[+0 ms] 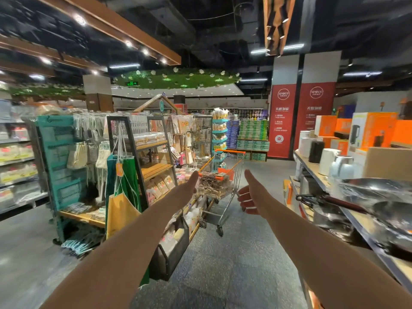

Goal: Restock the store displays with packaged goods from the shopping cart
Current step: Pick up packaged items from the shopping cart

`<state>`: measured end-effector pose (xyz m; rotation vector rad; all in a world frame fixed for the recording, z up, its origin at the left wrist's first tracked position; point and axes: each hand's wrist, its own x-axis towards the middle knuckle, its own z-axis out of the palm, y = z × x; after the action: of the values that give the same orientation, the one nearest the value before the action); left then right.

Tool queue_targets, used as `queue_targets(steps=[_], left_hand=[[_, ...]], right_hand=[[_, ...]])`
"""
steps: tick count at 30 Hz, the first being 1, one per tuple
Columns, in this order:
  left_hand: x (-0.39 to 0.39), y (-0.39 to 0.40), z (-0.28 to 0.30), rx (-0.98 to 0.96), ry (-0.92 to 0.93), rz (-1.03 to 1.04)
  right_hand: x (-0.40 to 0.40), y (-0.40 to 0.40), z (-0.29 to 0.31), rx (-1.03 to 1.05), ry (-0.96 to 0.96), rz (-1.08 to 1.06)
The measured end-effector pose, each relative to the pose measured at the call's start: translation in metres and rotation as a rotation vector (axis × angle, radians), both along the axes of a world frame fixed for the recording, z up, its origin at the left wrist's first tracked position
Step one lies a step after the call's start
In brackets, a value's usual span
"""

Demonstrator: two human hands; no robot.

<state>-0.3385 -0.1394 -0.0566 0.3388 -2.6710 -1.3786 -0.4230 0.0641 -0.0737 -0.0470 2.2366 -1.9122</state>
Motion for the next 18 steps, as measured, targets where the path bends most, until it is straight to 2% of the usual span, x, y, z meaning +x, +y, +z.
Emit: queue_targets(steps=[9, 18], left_hand=[[-0.174, -0.039, -0.006, -0.014, -0.016, 0.018], [-0.349, -0.082, -0.034, 0.112, -0.085, -0.045]], right_hand=[[-0.162, -0.037, -0.007, 0.044, -0.043, 0.054], [-0.327, -0.084, -0.04, 0.034, -0.071, -0.003]])
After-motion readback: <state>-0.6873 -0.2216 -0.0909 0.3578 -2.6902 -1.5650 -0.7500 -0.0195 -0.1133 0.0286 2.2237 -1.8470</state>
